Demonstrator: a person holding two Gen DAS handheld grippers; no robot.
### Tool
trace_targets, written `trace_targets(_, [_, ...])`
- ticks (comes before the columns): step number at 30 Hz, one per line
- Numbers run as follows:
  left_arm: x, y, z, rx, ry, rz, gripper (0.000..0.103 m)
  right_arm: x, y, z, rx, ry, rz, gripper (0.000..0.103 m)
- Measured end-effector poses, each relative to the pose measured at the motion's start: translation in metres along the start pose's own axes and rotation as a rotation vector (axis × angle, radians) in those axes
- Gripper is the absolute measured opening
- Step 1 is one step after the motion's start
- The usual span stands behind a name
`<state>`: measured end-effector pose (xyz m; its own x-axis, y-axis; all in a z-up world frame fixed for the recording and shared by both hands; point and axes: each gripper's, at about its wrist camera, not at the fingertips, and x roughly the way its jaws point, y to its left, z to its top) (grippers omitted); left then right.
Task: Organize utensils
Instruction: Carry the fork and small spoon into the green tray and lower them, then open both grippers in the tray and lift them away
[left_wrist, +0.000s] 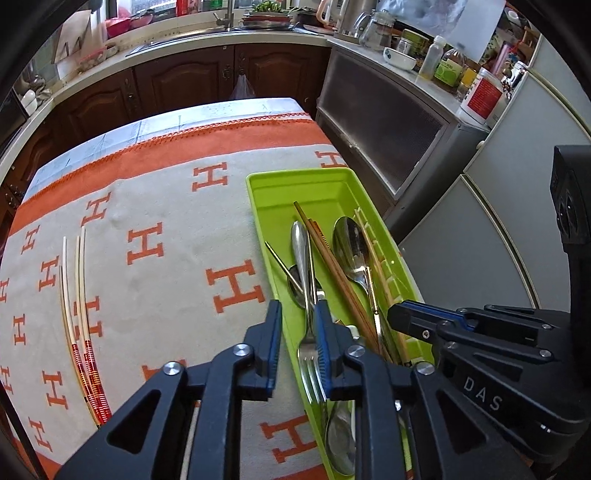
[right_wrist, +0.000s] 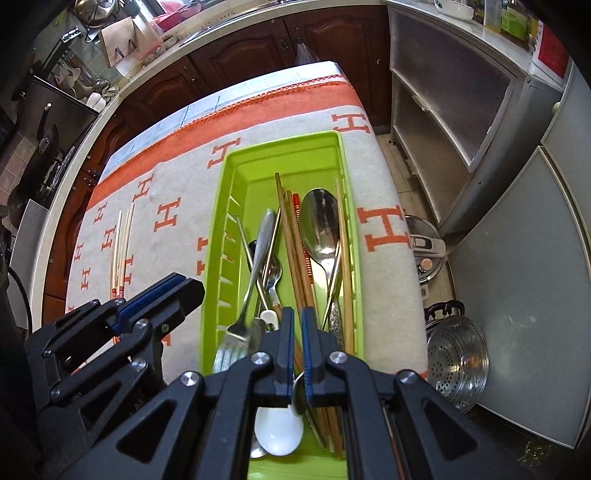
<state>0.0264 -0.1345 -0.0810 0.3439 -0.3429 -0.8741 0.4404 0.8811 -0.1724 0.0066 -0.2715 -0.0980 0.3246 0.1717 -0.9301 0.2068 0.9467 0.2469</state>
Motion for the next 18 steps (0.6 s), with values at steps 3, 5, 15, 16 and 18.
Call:
trace_targets(3, [-0.003,0.004,0.002,-0.011,0.005,0.002,0.02,0.0,-0.003,0.0,0.014,-0.002,0.008,0.005])
trace_targets(5, [-0.004,0.006,0.002,-0.012,0.01,0.006,0.021,0.001,-0.005,0.001,0.02,0.0,0.018,0.005])
trace_targets(15, [-0.016,0.018,-0.001,-0.03,0.034,0.025,0.022,0.0,-0.001,-0.005,0.024,0.01,0.042,0.004])
trace_targets(16, [-0.018,0.02,-0.001,-0.032,0.031,0.03,0.022,0.0,0.0,-0.006,0.024,0.011,0.046,0.004])
trace_targets(18, [-0.022,0.024,-0.001,-0.036,0.027,0.042,0.022,-0.001,0.003,-0.007,0.024,0.014,0.053,0.004])
